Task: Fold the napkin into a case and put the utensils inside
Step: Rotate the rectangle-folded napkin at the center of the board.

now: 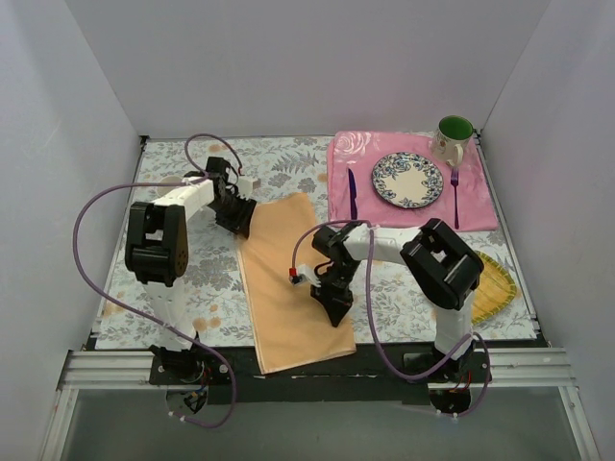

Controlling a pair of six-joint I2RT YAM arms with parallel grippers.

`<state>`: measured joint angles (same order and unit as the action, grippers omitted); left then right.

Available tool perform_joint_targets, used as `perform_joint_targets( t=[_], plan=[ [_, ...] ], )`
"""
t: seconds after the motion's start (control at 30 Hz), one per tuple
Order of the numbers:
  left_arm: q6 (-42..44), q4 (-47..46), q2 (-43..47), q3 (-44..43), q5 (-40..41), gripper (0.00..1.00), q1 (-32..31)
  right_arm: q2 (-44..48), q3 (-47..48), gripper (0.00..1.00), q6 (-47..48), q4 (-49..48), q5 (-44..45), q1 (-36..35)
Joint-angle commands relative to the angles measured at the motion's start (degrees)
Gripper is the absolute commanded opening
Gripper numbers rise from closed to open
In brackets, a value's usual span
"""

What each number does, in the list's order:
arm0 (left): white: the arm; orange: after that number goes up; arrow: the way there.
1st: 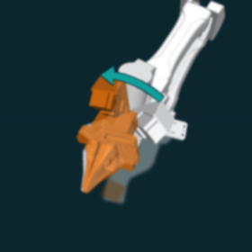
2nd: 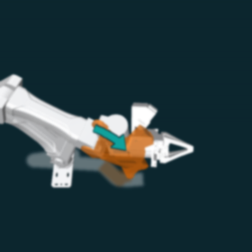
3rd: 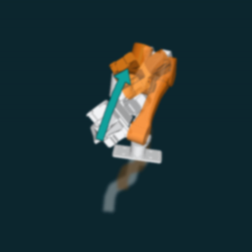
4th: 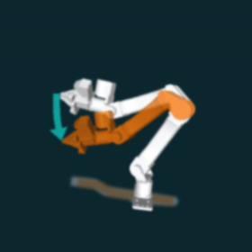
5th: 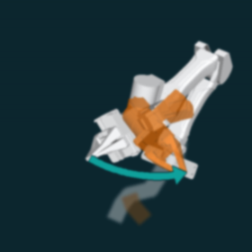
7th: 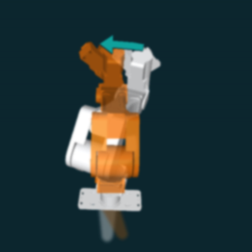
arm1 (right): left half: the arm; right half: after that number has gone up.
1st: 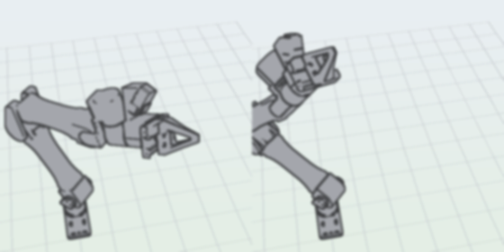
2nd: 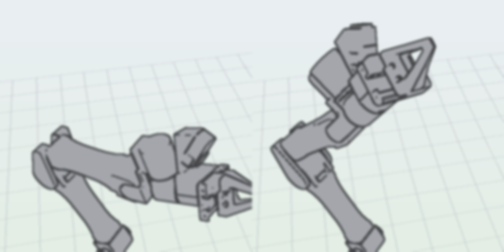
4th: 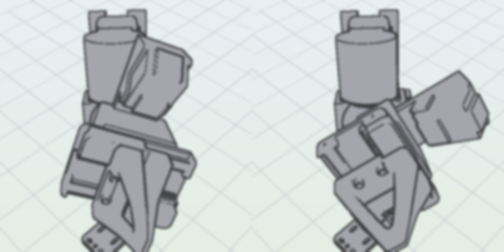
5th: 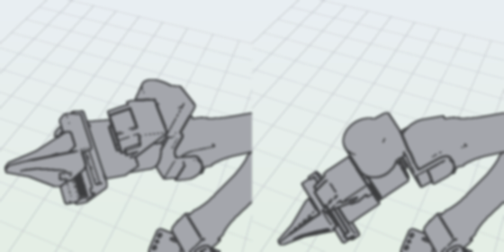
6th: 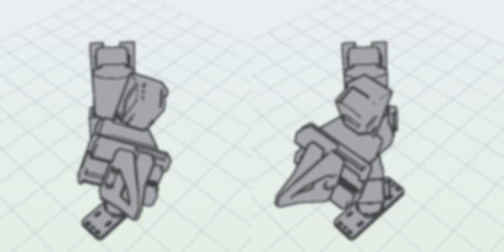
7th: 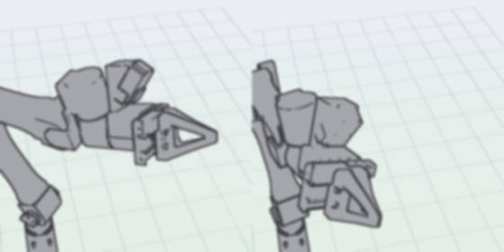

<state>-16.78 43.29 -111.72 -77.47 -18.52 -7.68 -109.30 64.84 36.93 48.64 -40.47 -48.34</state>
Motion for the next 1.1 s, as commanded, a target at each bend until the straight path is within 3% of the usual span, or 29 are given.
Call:
perform_joint_targets(
  t=[0.0,0.2,0.37,0.47,0.67,0.9,1.07],
  plan=[
    [-2.6,-2.9,-8.1,-5.5,2.4,0.41,0.3,-1.6,7.3,0.15,-2.3,0.3,-1.3,0.1],
    [-3.3,-2.3,-4.7,-9.8,-0.4,0.43,1.1,2.1,16.5,0.24,-3.6,3.7,-6.0,8.9],
    [-4.8,-0.5,2.7,-10.3,-14.1,0.48,1.8,6.4,14.5,0.28,-12.1,-3.7,-12.0,15.8],
    [-6.8,1.4,6.6,-7.7,-22.3,0.53,1.7,6.5,11.9,0.27,-19.1,-10.1,-12.8,16.9],
    [-11.3,0.9,11.6,3.4,-28.2,0.63,1.7,3.2,12.8,0.24,-26.4,-19.4,-10.0,17.0],
    [-16.5,-4.3,12.5,8.1,-20.7,0.38,2.8,-2.7,17.2,0.21,-29.5,-23.9,-6.6,17.0],
    [-17.9,-3.4,7.1,4.6,-23.0,0.22,2.8,-5.9,20.7,0.19,-32.6,-28.7,-6.3,17.6]
  ],
)
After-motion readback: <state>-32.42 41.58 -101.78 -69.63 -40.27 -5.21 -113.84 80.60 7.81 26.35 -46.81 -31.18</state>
